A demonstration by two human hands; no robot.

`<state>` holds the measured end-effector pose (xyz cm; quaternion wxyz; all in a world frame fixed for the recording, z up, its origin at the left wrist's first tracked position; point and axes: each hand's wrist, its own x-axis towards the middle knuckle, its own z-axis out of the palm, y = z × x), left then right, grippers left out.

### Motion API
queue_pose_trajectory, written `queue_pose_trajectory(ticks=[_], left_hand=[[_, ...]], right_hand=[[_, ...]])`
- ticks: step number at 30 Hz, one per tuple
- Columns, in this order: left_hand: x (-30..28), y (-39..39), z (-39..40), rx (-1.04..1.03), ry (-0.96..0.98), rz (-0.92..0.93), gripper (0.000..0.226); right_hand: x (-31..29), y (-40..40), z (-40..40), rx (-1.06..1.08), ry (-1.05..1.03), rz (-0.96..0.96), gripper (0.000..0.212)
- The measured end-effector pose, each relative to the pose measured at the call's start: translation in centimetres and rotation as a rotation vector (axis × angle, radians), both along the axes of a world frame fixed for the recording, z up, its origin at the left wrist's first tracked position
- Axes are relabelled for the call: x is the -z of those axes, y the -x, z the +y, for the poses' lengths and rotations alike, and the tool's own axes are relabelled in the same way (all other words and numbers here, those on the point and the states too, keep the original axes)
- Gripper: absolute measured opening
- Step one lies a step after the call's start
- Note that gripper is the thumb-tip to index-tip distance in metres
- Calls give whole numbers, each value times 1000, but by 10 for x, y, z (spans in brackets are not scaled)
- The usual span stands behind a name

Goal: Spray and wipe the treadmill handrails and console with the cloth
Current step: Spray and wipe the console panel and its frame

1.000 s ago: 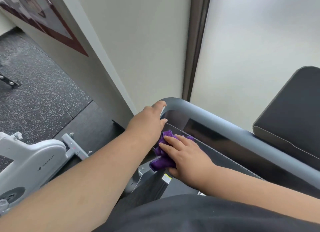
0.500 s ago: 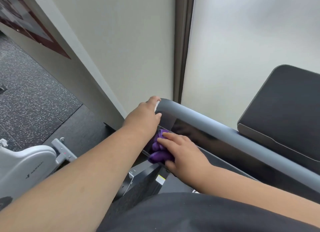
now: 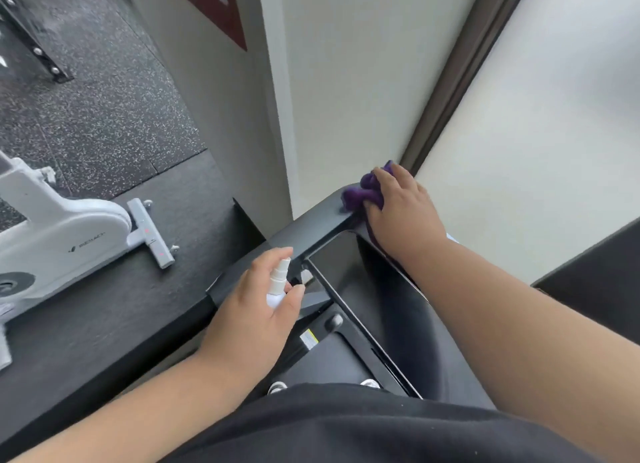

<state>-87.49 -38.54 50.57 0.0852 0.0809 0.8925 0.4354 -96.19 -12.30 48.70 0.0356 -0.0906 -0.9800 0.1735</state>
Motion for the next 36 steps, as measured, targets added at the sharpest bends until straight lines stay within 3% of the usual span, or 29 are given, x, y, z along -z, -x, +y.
queue_pose_trajectory(ticks=[9,16,20,24,27,32,36], left_hand=[[6,-10,-37,-178,-74,64,50],[12,-14,-54,-201,-93,90,49],[14,-20,-66,-231,-158,94,36],[19,-27,-83,-182,-143,118,44],[19,-28,-94,-187,-127,136,41],[18,-29,-105,-178,-124,154,35],[15,-22,-101,-143,-111,161,33]], right_hand=[[9,3,-122,-603,-47,75,47],[15,-13,-143,-681,-73,60,48],[10,7,-91,-398,-83,59,43],[10,13,-79,-240,-47,76,36],[7,-2,-120,-341,-5,105,34],[16,-48,-221,-751,-81,11,42],[16,-39,-212,-721,-110,11,37]])
